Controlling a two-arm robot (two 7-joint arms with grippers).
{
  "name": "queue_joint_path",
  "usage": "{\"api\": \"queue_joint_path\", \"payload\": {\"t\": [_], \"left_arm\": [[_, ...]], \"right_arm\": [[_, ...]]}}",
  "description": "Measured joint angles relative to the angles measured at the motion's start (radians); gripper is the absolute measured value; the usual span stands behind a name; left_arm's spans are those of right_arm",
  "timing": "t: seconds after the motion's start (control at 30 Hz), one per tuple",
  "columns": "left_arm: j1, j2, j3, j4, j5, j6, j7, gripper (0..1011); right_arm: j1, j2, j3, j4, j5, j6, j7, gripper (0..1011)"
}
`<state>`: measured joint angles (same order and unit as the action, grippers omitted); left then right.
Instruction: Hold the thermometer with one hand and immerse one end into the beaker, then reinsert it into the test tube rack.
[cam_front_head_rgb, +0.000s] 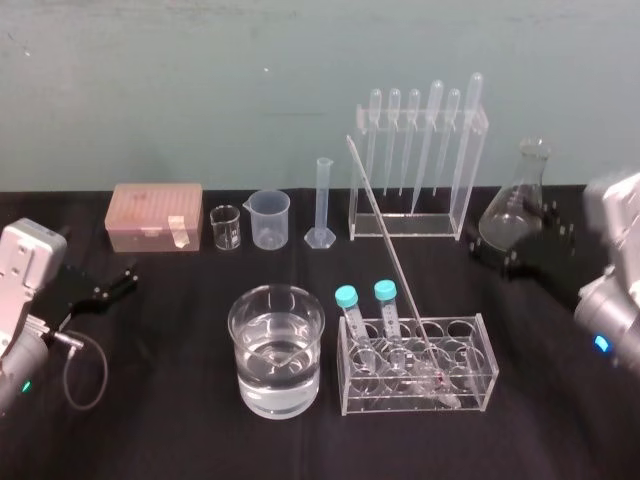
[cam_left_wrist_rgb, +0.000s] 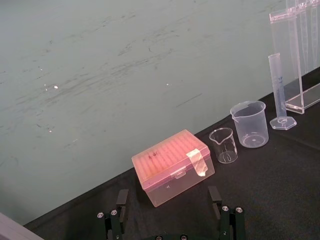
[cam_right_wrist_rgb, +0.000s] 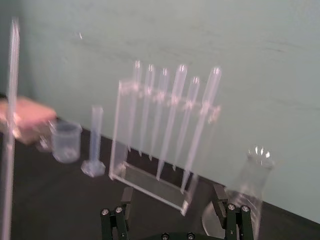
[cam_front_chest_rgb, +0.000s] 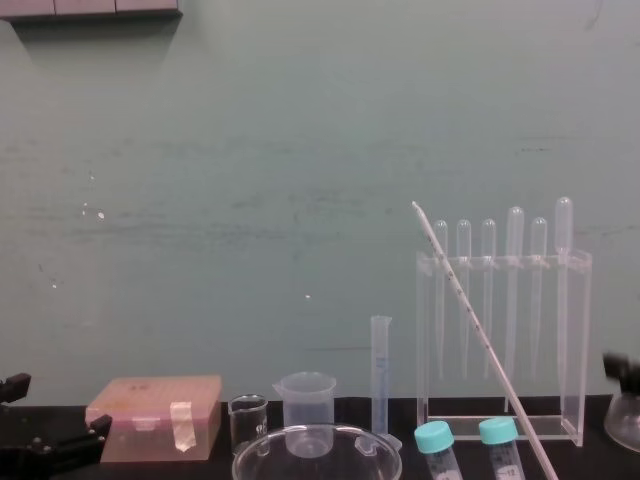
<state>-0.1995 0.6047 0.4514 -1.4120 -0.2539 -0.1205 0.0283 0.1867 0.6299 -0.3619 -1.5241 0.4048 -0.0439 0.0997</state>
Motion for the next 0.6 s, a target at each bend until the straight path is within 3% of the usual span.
{"api": "queue_joint_path", "payload": {"t": [0.07, 0.1, 0.17, 0.2, 0.33, 0.43, 0.53, 0.6], "left_arm": [[0.000, 0.000, 0.000, 0.000, 0.000, 0.000, 0.000, 1008], [0.000, 0.000, 0.000, 0.000, 0.000, 0.000, 0.000, 1008], [0.000, 0.000, 0.000, 0.000, 0.000, 0.000, 0.000, 1008], [0.000, 0.000, 0.000, 0.000, 0.000, 0.000, 0.000, 1008], [0.000, 0.000, 0.000, 0.000, 0.000, 0.000, 0.000, 1008], [0.000, 0.000, 0.000, 0.000, 0.000, 0.000, 0.000, 1008], [0.000, 0.000, 0.000, 0.000, 0.000, 0.000, 0.000, 1008], [0.000, 0.000, 0.000, 0.000, 0.000, 0.000, 0.000, 1008]], "right_arm": [[-0.003, 0.004, 0.021, -0.033, 0.051, 0.041, 0.029, 1003], [-0.003, 0.008, 0.047, -0.068, 0.114, 0.098, 0.062, 1003], [-0.002, 0.010, 0.069, -0.099, 0.170, 0.156, 0.091, 1003], [0.005, 0.014, 0.090, -0.132, 0.230, 0.223, 0.127, 1003], [0.029, 0.020, 0.112, -0.187, 0.323, 0.326, 0.198, 1003], [0.059, 0.029, 0.103, -0.211, 0.375, 0.372, 0.251, 1003], [0.092, 0.033, 0.079, -0.215, 0.394, 0.397, 0.292, 1003], [0.139, 0.035, 0.035, -0.203, 0.393, 0.415, 0.328, 1003]]}}
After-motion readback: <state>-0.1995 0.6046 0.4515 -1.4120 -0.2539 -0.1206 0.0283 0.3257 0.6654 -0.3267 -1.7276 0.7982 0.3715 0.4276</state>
